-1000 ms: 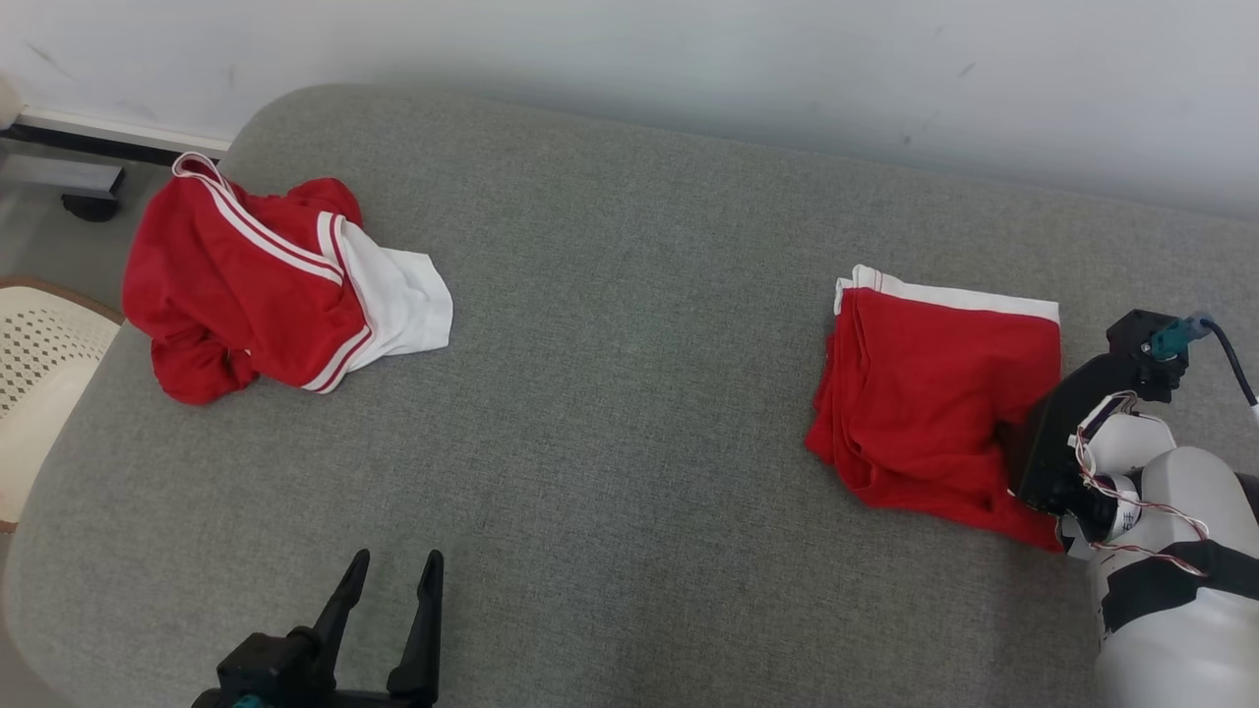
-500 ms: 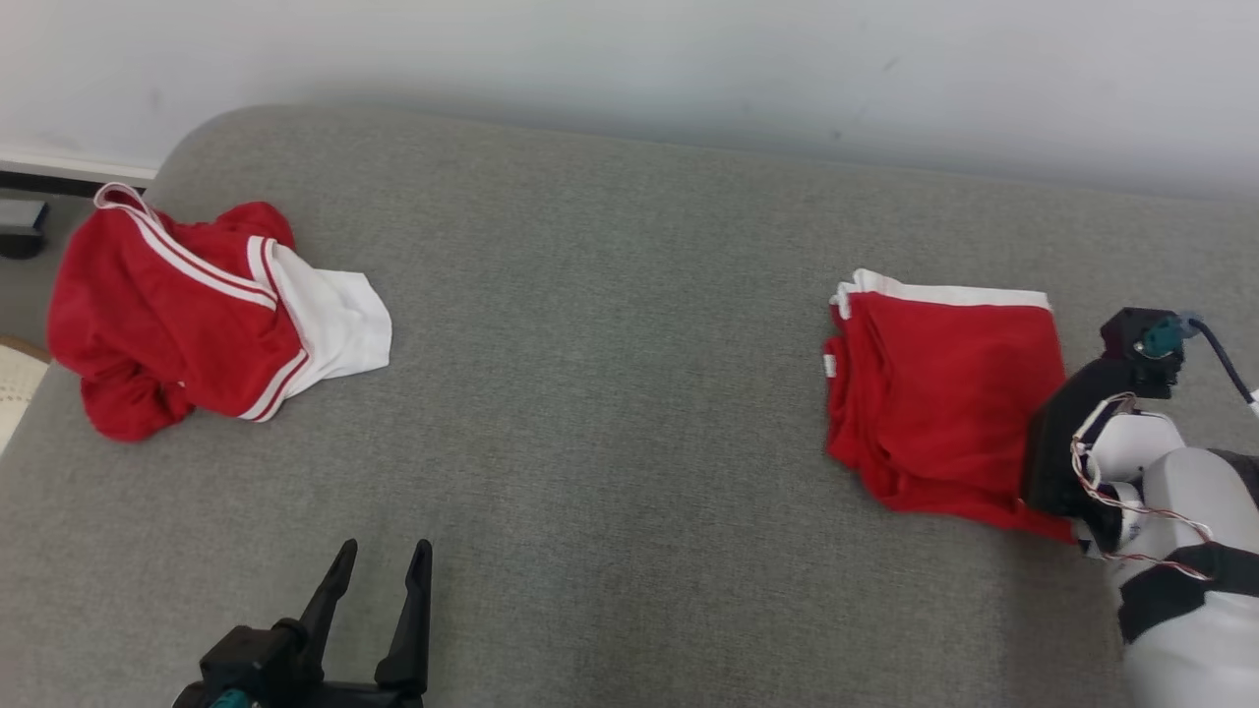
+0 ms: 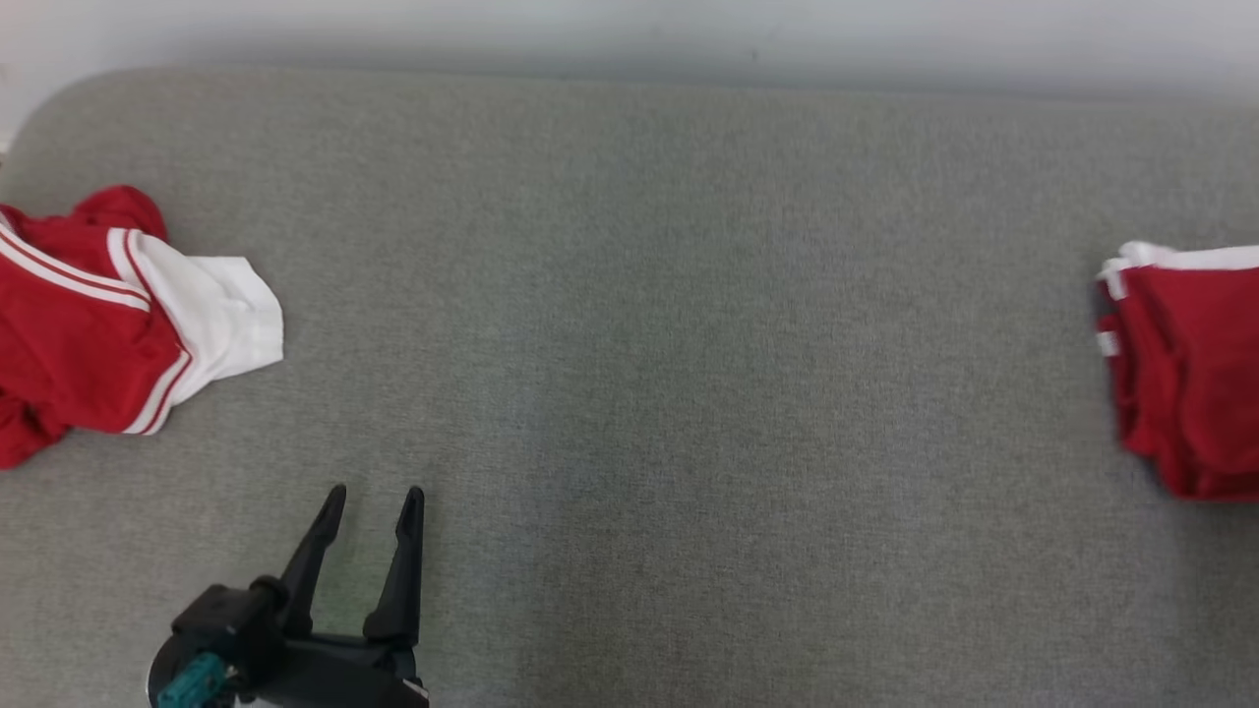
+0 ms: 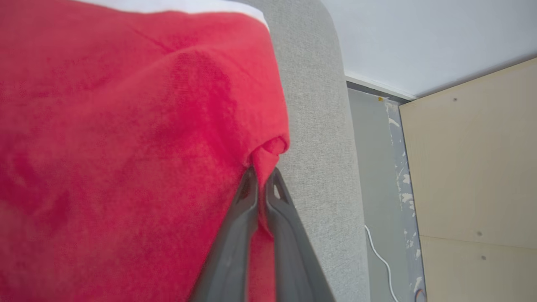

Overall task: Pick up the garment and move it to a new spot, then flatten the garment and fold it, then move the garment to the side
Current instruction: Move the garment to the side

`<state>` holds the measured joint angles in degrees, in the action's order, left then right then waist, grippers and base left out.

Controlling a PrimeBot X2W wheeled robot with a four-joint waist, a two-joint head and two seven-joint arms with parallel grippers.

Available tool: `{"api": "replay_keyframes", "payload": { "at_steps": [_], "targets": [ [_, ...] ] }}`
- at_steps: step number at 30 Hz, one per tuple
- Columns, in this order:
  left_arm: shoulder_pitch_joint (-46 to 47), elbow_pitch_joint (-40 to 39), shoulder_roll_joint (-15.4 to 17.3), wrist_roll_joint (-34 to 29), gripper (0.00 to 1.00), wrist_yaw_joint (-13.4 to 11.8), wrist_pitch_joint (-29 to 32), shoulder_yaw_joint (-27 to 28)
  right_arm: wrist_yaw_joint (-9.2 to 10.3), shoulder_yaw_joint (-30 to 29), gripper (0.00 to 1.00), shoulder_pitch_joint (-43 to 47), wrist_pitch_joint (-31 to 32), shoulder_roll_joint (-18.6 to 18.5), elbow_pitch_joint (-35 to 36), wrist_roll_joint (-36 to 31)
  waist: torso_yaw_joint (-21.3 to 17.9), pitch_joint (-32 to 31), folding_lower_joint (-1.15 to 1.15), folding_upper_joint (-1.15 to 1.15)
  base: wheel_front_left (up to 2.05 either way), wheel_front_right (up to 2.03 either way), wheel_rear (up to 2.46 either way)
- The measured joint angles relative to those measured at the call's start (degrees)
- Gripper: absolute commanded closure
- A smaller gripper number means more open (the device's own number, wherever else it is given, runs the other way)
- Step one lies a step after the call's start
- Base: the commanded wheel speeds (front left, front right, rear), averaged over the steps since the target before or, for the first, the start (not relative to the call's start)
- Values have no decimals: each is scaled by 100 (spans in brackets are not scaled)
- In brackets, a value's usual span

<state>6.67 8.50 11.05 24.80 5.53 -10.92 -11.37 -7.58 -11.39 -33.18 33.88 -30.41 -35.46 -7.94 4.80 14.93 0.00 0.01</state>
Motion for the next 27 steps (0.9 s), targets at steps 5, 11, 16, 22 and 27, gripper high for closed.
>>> {"api": "replay_keyframes", "payload": {
  "at_steps": [5,11,16,22,27],
  "targets": [
    [121,-107,31,7,0,-1,19,3,0,-339,100,35,-242,-294,121,-256,-59,318,0,0,0,0,0],
    [171,-142,29,22,0,-26,19,-21,0,-635,100,202,-575,-309,471,-580,-123,556,1,0,0,0,0],
    [202,-136,9,41,0,-23,16,-96,1,-782,100,397,-637,-234,795,-800,-191,620,0,0,0,0,0],
    [293,-53,0,52,0,-5,-5,-157,1,-948,100,592,-753,-90,1072,-968,-226,630,0,0,0,0,0],
    [303,7,-8,76,0,1,-38,-183,1,-978,0,636,-1206,-193,1001,-1003,-229,594,0,-1,0,0,0]
  ]
}}
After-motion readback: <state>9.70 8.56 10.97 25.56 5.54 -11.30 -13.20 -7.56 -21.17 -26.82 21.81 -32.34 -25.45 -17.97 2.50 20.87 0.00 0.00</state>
